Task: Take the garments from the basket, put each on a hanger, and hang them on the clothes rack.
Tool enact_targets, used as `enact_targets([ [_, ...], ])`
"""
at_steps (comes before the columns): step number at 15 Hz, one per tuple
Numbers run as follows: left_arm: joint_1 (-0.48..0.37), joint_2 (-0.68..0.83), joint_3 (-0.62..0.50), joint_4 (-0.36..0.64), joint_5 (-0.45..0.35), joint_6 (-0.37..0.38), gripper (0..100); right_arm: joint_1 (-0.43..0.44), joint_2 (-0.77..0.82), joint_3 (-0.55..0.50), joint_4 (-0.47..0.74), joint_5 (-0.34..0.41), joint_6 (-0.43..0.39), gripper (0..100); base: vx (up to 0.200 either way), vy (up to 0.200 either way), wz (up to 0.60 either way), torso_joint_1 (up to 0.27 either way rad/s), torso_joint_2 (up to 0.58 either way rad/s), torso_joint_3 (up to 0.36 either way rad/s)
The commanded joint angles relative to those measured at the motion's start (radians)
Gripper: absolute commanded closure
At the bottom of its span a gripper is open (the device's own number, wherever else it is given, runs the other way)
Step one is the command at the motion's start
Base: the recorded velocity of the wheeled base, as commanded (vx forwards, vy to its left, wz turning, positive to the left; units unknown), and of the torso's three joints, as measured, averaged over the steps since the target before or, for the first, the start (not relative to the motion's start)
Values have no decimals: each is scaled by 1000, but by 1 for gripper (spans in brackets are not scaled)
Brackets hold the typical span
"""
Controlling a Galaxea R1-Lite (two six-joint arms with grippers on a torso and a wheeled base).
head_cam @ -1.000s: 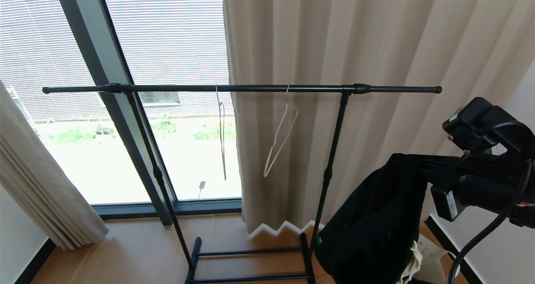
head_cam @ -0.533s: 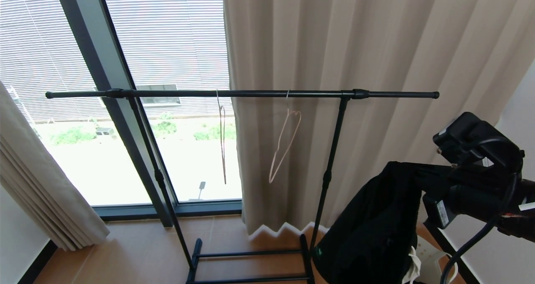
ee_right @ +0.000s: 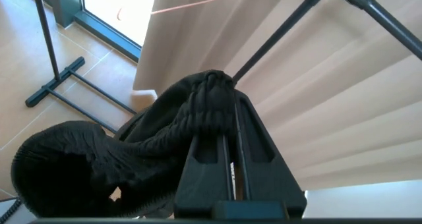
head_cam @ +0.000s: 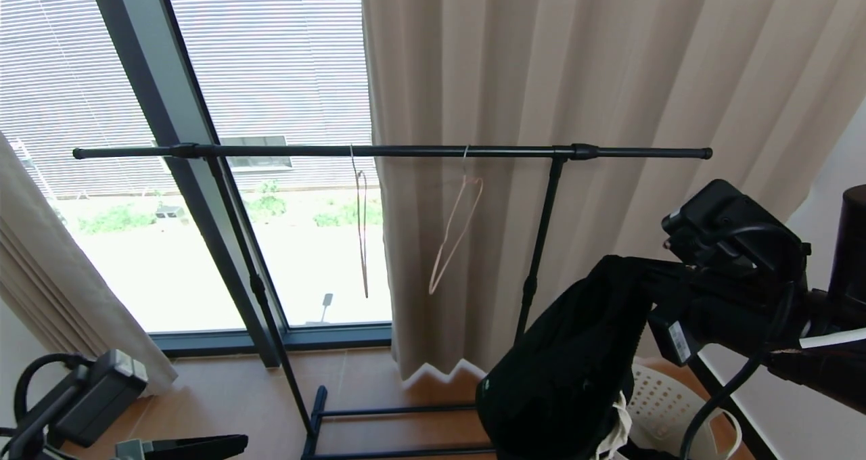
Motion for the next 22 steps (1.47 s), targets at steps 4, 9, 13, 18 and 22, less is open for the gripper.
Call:
enact_targets([
  [4,-62,361,-189,-84,-5,-82,0,12,195,-221,8,-1,25,100,0,0,0,0,0,0],
  [9,-88,548,-292,-122,-4,-118,0,52,230,-229,7,-7,222,100,0,0,0,0,0,0],
  [13,-100,737,-407,-176,6,-127,0,70,281,-249,-1,-35,315,100,0,0,0,0,0,0],
  [18,-139,836,-411,-294,121,-197,0,113,292,-267,-3,-76,373,100,0,0,0,0,0,0],
  [22,-188,924,-436,-297,208,-217,0,121,284,-262,-3,-114,380,100,0,0,0,0,0,0],
])
